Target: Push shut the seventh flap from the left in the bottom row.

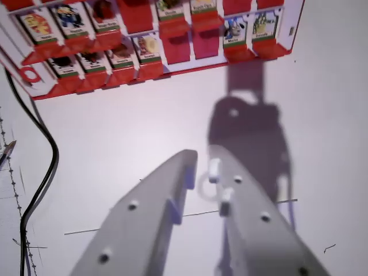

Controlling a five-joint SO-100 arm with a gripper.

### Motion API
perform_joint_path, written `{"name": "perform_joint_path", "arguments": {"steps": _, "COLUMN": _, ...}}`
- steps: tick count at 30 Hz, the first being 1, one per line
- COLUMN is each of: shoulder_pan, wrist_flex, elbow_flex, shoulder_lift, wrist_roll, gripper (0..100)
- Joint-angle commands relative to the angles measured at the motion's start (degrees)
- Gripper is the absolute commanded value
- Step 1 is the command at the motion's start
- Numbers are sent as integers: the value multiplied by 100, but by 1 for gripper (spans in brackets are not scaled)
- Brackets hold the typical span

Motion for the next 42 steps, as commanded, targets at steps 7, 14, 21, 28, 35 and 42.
{"name": "perform_joint_path", "arguments": {"steps": 7, "shoulder_pan": 229, "wrist_flex": -79, "elbow_flex": -914, "shoulder_lift": -1081, "wrist_roll": 132, "gripper": 2}}
{"name": "perform_joint_path", "arguments": {"steps": 14, "shoulder_pan": 334, "wrist_flex": -53, "elbow_flex": -1503, "shoulder_lift": -2197, "wrist_roll": 264, "gripper": 2}}
{"name": "perform_joint_path", "arguments": {"steps": 21, "shoulder_pan": 457, "wrist_flex": -44, "elbow_flex": -2355, "shoulder_lift": -3322, "wrist_roll": 334, "gripper": 2}}
{"name": "perform_joint_path", "arguments": {"steps": 28, "shoulder_pan": 571, "wrist_flex": -211, "elbow_flex": -2883, "shoulder_lift": -4148, "wrist_roll": 325, "gripper": 2}}
{"name": "perform_joint_path", "arguments": {"steps": 35, "shoulder_pan": 677, "wrist_flex": -237, "elbow_flex": -3296, "shoulder_lift": -4711, "wrist_roll": 290, "gripper": 2}}
{"name": "perform_joint_path", "arguments": {"steps": 42, "shoulder_pan": 747, "wrist_flex": -431, "elbow_flex": -3445, "shoulder_lift": -5010, "wrist_roll": 246, "gripper": 2}}
